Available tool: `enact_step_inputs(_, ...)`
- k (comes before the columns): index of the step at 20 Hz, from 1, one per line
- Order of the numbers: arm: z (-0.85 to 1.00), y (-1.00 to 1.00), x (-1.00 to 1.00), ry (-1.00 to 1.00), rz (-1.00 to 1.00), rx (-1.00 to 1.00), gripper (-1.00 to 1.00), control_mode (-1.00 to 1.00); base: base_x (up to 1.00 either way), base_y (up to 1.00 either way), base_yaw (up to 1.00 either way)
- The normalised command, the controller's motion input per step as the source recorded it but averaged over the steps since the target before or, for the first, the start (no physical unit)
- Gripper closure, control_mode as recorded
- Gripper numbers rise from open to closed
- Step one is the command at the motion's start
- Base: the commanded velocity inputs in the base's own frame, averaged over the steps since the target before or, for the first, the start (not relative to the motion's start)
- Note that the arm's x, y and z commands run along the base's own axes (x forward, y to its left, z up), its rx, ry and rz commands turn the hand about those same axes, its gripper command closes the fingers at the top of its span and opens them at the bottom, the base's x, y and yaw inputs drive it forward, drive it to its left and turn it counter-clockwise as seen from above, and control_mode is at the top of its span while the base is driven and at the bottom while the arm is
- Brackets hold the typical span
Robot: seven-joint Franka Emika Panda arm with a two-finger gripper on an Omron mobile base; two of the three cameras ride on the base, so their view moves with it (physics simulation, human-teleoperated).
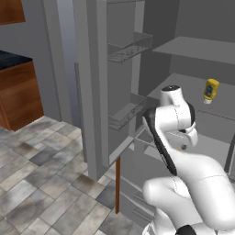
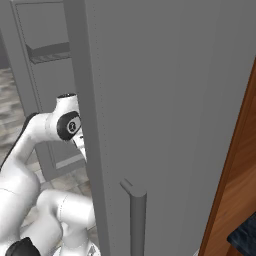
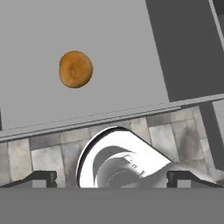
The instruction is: Place the garlic and potato inside the fridge drawer. Close the drawer after placing the vegetables.
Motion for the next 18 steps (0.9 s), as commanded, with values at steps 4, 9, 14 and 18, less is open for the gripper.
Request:
enact_step_inputs(4, 0.07, 0.59, -0.66, -0.04, 0.12, -0.03, -1.0, -1.0, 0.0, 0.0, 0.0)
enact_step_inputs(9, 0.0, 0.19, -0.47, -0.01, 0.2, -0.04, -1.0, -1.0, 0.0, 0.0, 0.0)
enact_step_inputs(14, 0.0, 0.03, -0.06, 0.0, 0.28, -0.01, -1.0, -1.0, 0.0, 0.0, 0.0)
enact_step_inputs(18, 0.0, 0.0, 0.16, 0.01, 0.17, 0.0, -1.0, -1.0, 0.0, 0.0, 0.0)
